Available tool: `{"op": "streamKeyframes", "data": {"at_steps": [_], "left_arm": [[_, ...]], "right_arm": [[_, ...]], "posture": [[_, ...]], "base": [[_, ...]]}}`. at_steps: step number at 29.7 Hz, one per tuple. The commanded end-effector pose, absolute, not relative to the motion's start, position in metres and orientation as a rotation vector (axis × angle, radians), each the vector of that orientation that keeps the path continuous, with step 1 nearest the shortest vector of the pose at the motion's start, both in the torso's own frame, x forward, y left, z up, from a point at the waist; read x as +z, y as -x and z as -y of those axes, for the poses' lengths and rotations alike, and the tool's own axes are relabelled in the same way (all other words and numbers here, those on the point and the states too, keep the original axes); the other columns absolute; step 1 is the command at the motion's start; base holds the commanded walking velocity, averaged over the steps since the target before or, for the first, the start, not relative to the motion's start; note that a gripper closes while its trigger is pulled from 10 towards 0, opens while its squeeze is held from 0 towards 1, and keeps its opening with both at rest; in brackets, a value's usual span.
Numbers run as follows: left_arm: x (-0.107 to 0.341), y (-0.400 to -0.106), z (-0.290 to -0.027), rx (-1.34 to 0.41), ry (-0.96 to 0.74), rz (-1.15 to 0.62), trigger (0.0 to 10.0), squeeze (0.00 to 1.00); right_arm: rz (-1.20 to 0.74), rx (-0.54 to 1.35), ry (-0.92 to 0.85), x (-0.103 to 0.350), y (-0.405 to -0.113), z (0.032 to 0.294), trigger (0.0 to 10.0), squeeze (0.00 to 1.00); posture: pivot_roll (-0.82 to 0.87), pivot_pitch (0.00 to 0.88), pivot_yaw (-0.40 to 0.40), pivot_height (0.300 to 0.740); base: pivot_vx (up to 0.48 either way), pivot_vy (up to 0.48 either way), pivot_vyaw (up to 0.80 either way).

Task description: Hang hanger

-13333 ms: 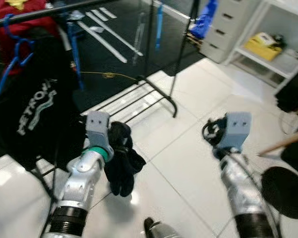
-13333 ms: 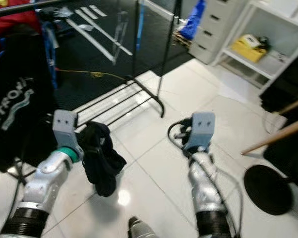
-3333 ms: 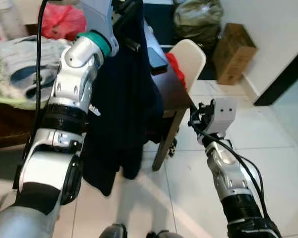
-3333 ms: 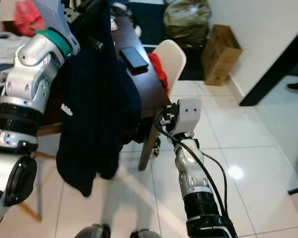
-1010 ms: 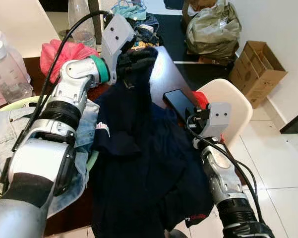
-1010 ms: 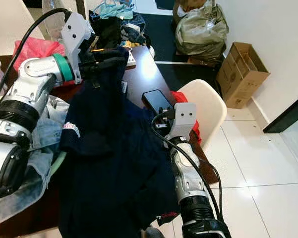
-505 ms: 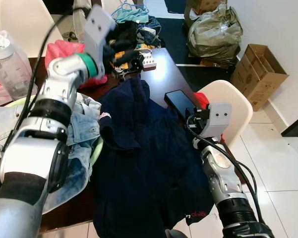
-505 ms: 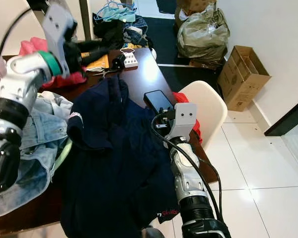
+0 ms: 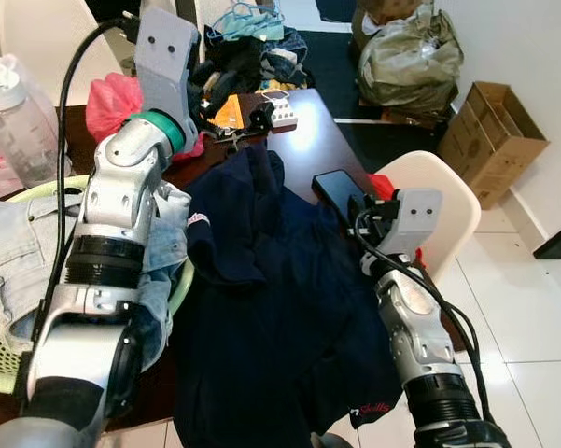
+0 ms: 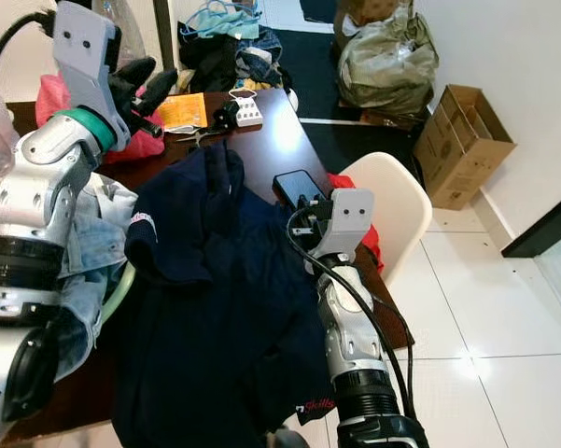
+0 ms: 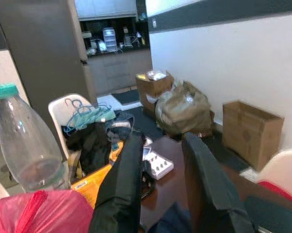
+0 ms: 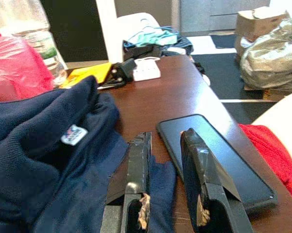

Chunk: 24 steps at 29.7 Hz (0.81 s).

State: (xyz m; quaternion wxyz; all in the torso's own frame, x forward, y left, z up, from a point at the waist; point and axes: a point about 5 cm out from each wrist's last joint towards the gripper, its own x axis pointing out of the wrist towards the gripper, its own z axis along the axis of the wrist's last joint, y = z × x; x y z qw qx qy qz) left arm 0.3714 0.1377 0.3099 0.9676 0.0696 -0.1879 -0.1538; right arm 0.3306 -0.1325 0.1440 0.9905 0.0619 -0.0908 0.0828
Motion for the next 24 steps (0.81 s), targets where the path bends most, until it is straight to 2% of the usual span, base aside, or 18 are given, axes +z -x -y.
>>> {"op": "streamKeyframes", "data": {"at_steps": [1, 4, 24], "left_arm": [[0.305, -0.37, -0.138, -0.305, -0.122, 0.353, 10.0, 0.0], [0.304, -0.357, -0.137, -0.238, -0.062, 0.355, 10.0, 0.0], [0.294, -0.336, -0.129, -0.195, 0.061, 0.273, 10.0, 0.0]], "right_arm": [[0.17, 0.163, -0.13, 0.142, -0.329, 0.134, 10.0, 0.0], [0.176, 0.169, -0.131, 0.144, -0.328, 0.133, 10.0, 0.0], [0.177, 0.18, -0.123, 0.146, -0.329, 0.135, 10.0, 0.0]], "posture": [[0.06, 0.04, 0.0, 0.74], [0.06, 0.033, -0.004, 0.74], [0.05, 0.023, -0.011, 0.74]], "base": [[0.0, 0.0, 0.0], [0.0, 0.0, 0.0], [0.0, -0.015, 0.0]]}}
